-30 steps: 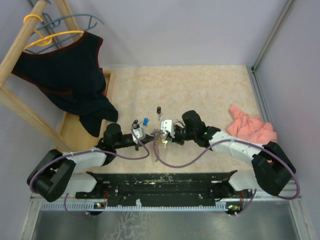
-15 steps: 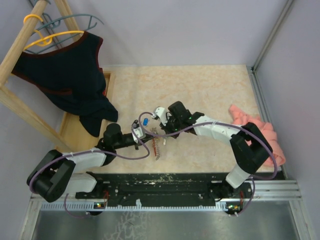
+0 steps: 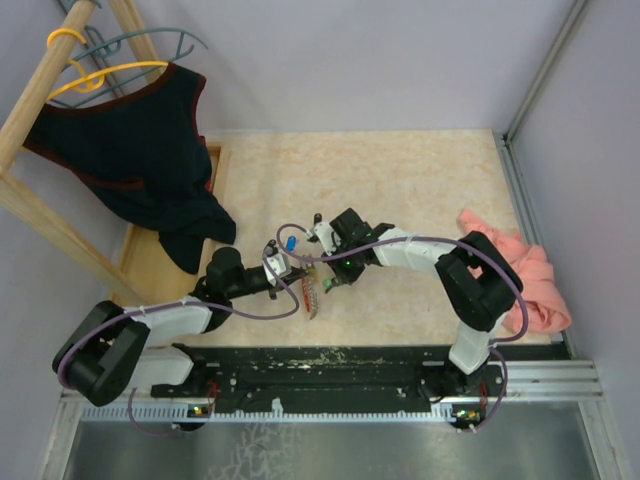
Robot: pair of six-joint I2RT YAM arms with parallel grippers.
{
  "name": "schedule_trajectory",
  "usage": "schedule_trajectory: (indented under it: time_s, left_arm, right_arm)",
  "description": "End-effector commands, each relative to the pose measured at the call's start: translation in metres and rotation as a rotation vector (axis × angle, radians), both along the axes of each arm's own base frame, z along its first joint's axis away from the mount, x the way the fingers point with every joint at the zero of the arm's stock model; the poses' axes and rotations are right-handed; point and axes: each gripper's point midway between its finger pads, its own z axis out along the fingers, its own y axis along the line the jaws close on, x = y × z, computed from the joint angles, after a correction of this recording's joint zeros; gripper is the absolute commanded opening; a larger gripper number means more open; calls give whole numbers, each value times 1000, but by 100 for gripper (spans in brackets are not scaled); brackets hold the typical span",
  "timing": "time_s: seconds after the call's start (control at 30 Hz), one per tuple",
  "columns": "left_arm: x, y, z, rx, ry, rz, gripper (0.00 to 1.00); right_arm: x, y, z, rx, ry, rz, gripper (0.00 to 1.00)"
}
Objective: Put the keys on the keyring
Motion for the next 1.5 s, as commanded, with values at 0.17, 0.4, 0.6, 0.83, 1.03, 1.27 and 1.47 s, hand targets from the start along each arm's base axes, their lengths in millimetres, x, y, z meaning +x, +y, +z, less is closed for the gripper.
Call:
schedule_trajectory:
  time_s: [0.17, 0.4, 0.6, 0.83, 1.03, 1.27, 1.47]
  left_arm:
    - [1, -4, 9, -19, -22, -14, 1]
    - [0, -5, 8, -18, -14, -20, 1]
    - [1, -6, 7, -17, -10, -23, 1]
    - [1, -6, 6, -17, -6, -27, 1]
    - [0, -7, 8, -19, -8, -29, 1]
    - [-2, -7, 12, -30, -16, -39, 1]
    - [-10, -11, 18, -52, -28, -91, 1]
  right_arm:
    - [10, 11, 20, 56, -18, -31, 11]
    - [9, 11, 25, 70, -22, -41, 14]
    - [10, 5, 25, 49, -30, -62, 9]
    - [8, 3, 43, 73, -66, -54, 5]
    - [16, 1, 63, 84, -138, -48, 0]
    - [18, 10, 103, 195, -252, 49, 0]
    - [11, 18, 119, 349, -438, 182, 0]
